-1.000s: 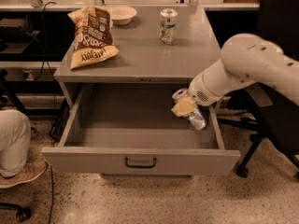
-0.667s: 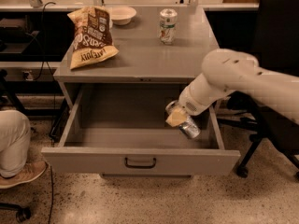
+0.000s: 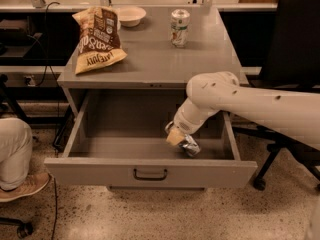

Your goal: Place redbull can into top drawer

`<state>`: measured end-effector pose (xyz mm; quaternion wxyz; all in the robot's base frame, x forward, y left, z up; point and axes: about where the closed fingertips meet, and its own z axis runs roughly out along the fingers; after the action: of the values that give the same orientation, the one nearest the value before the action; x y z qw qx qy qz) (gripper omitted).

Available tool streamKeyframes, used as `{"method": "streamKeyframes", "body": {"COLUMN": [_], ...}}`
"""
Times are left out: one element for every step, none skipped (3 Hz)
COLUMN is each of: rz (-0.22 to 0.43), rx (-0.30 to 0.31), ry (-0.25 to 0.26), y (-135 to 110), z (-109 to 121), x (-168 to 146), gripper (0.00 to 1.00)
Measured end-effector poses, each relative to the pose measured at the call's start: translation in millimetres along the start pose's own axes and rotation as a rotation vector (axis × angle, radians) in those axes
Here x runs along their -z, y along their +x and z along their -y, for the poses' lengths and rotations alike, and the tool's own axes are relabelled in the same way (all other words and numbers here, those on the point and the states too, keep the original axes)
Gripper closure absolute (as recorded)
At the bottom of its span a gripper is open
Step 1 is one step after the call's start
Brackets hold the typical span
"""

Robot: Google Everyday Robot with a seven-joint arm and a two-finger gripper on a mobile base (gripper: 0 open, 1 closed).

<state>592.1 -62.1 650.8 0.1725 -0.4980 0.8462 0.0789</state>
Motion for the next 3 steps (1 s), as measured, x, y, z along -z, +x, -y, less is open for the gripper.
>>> {"method": "streamKeyframes", "body": {"rz": [0.006, 0.042, 0.064], "rx": [-0.015, -0.037, -0.048], "ry": [-0.023, -0.064, -0.084], "y": [-9, -18, -22], "z": [-3, -2, 0], "x": [-24, -33, -35], "gripper": [0.64, 0.33, 0.10]}}
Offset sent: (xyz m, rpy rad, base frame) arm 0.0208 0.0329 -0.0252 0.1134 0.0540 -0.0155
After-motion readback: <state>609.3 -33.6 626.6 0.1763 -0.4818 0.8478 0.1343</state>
